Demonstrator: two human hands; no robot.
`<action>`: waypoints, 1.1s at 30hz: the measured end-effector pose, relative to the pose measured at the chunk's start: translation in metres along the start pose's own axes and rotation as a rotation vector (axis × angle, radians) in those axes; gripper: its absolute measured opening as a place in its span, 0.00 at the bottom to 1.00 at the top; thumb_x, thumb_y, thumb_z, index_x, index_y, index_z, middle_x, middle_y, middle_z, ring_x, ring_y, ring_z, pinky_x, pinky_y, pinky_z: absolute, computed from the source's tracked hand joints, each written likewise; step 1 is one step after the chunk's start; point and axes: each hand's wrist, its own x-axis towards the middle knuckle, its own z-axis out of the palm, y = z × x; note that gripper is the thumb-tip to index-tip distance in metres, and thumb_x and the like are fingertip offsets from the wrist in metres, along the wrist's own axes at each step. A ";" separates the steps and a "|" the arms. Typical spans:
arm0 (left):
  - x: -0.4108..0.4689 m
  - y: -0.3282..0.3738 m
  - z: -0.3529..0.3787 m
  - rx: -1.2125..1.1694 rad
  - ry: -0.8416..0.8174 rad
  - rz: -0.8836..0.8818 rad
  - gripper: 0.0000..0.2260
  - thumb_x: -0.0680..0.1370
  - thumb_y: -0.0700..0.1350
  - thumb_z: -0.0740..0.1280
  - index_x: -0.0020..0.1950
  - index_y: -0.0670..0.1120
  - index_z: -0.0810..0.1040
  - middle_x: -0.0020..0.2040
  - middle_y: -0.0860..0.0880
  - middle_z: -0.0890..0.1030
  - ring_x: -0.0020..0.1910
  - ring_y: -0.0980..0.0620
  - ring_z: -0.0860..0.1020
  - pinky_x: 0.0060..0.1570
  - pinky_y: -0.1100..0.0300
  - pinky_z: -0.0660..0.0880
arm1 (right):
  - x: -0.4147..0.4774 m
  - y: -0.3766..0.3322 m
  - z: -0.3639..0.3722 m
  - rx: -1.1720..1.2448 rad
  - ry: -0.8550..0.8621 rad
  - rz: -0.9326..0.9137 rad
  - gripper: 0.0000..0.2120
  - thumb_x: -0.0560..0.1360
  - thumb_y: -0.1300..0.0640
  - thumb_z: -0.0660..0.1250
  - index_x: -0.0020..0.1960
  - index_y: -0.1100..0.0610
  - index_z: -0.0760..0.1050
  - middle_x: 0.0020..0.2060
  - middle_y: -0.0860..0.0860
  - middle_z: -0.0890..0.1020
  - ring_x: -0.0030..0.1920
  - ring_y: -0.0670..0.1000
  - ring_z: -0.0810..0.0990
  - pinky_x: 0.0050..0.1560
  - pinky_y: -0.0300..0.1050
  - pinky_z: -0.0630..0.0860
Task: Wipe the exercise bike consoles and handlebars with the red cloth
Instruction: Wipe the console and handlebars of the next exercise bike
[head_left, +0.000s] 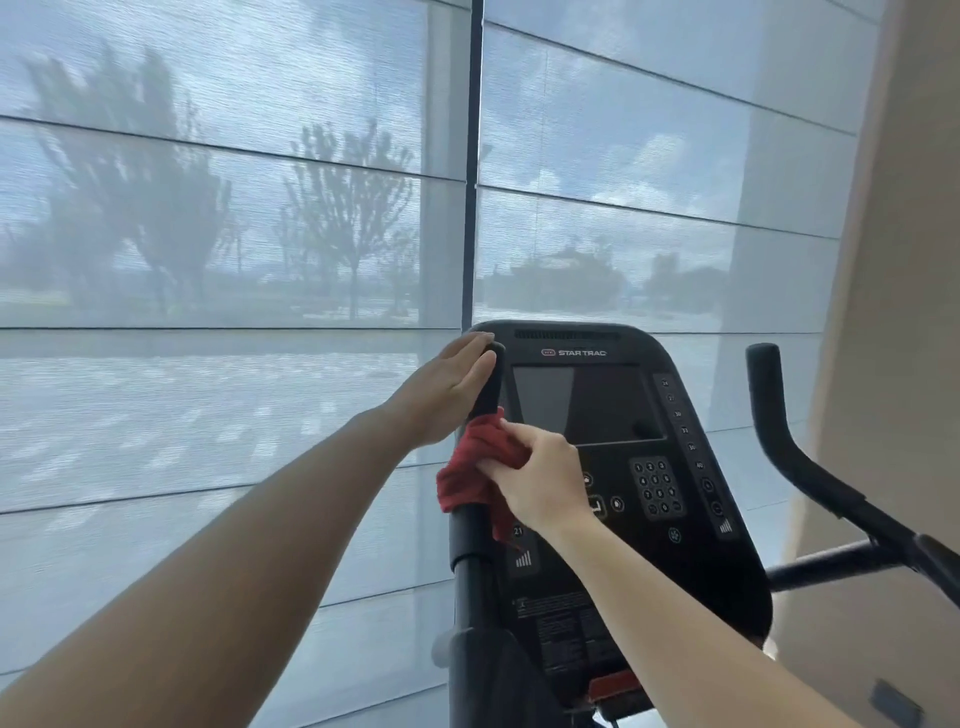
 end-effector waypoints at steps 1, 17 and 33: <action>-0.001 0.001 0.002 -0.013 0.009 -0.006 0.22 0.82 0.54 0.47 0.75 0.50 0.57 0.76 0.54 0.57 0.73 0.59 0.55 0.64 0.69 0.49 | -0.006 0.005 -0.002 -0.014 -0.037 0.011 0.17 0.67 0.55 0.75 0.55 0.47 0.80 0.43 0.42 0.83 0.44 0.40 0.80 0.51 0.30 0.72; -0.075 -0.016 0.029 -0.416 -0.141 -0.194 0.17 0.79 0.61 0.45 0.68 0.70 0.56 0.65 0.73 0.61 0.66 0.61 0.66 0.63 0.60 0.64 | -0.036 0.006 -0.024 -0.067 -0.306 0.019 0.08 0.70 0.55 0.72 0.48 0.47 0.83 0.39 0.46 0.85 0.44 0.45 0.83 0.49 0.40 0.78; -0.140 0.026 0.033 -0.478 -0.094 -0.282 0.23 0.72 0.66 0.48 0.59 0.61 0.73 0.57 0.58 0.76 0.56 0.68 0.72 0.57 0.61 0.70 | -0.052 0.002 -0.042 -0.041 -0.465 -0.048 0.11 0.69 0.59 0.72 0.42 0.42 0.82 0.38 0.44 0.85 0.40 0.43 0.83 0.48 0.41 0.79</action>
